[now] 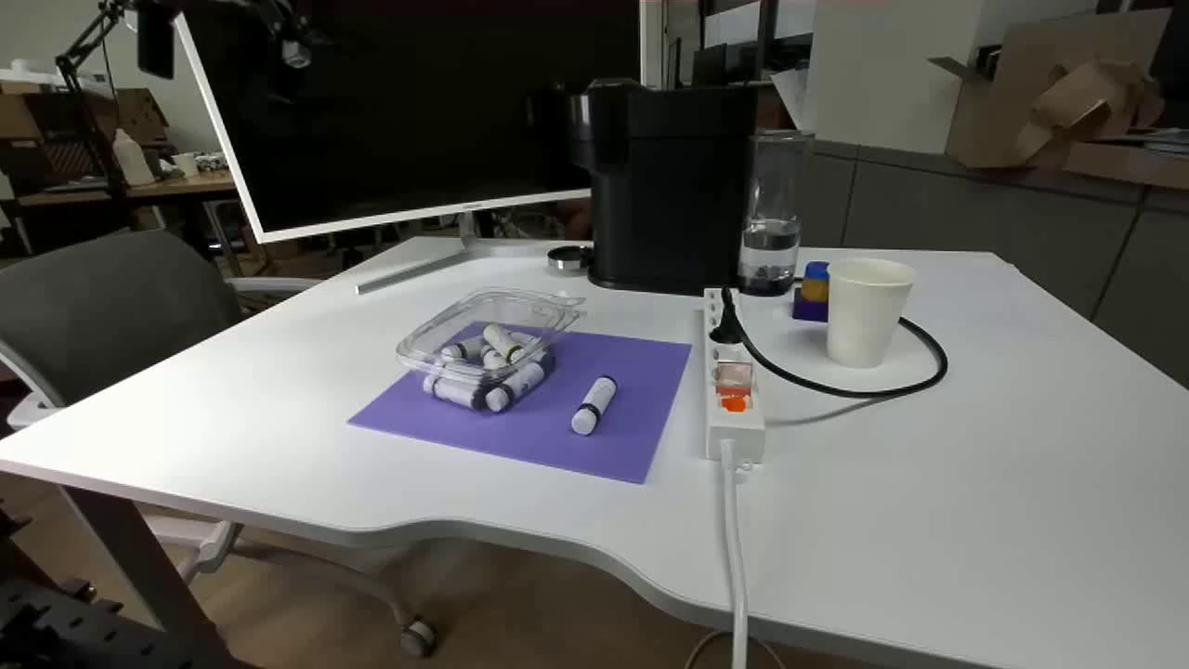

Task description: Open the lid on the clear container

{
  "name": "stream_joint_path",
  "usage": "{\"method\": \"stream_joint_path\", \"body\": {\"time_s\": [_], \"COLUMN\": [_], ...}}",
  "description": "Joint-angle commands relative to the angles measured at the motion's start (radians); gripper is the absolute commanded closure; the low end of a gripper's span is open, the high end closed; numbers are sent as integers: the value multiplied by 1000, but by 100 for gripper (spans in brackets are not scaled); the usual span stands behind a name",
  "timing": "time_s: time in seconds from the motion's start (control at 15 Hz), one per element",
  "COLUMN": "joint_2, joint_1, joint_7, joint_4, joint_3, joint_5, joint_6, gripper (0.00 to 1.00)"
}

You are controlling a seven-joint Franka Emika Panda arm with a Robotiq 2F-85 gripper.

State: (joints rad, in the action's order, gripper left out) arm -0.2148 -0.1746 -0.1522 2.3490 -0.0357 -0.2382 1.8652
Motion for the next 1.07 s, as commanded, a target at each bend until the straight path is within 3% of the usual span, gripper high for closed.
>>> {"method": "stream_joint_path", "body": {"time_s": [0.0, 0.73, 1.0], "joint_2": [1, 0, 28], "joint_1": [19, 19, 59], "joint_7": [-3, -5, 19], "joint_4": [-1, -2, -15], "joint_3": [-18, -18, -15], "joint_5": [-3, -3, 72], "joint_6": [0, 1, 128], "gripper": [0, 0, 0]}}
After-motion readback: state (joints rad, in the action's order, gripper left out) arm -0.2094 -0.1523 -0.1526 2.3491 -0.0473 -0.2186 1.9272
